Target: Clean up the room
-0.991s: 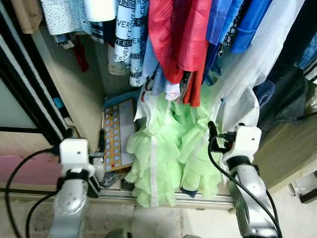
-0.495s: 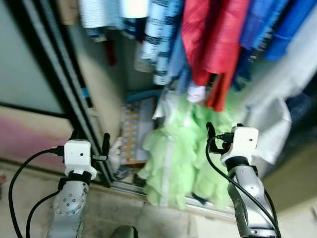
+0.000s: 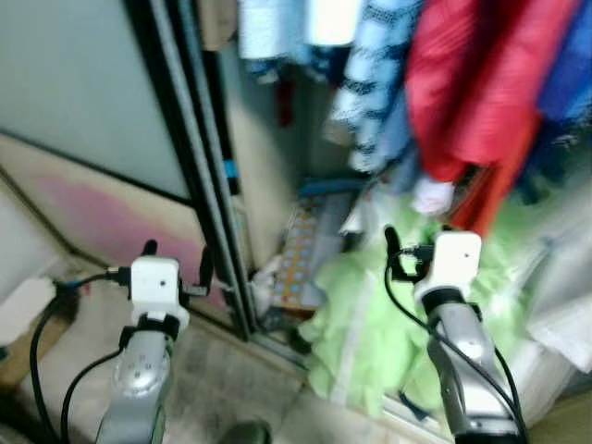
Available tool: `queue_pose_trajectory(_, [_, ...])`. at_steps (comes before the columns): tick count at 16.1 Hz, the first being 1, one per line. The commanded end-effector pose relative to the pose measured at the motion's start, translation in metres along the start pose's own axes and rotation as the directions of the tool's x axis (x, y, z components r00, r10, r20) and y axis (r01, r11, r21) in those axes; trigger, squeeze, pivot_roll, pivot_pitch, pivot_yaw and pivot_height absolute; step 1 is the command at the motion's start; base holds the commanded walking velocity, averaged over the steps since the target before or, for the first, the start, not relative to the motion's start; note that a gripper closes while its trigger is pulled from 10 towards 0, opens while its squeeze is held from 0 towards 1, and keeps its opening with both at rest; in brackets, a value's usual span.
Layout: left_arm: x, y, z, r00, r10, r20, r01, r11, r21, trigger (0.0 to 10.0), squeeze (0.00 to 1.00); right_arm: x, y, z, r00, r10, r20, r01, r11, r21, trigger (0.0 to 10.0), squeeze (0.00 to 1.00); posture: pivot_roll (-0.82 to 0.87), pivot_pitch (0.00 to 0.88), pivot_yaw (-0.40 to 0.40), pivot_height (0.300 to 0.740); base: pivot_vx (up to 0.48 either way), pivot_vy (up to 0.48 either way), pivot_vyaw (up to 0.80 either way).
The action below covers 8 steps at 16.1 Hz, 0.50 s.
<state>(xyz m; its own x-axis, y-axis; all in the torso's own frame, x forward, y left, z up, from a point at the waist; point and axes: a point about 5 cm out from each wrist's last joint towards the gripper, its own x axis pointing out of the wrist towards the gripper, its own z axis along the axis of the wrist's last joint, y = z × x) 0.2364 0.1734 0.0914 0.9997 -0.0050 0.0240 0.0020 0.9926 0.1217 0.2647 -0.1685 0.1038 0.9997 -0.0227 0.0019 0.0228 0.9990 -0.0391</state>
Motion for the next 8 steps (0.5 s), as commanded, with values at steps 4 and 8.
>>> queue_pose_trajectory(4, [0.0006,0.0068,-0.0032,0.999,0.039,-0.026,-0.039,0.999,0.013,10.0,0.0,0.0027,0.0041,0.0021,1.0,0.012,0.011,-0.012,1.0,0.011,10.0,0.0,0.03,0.0,-0.004,0.74,0.0,0.0,0.8])
queue_pose_trajectory(8, [0.0027,0.0076,-0.0051,0.998,0.049,-0.033,-0.048,0.999,0.007,10.0,0.0,0.0054,0.0053,0.0004,0.999,0.03,0.011,-0.031,0.999,0.04,10.0,0.0,0.06,0.0,-0.021,0.74,0.0,0.0,0.2])
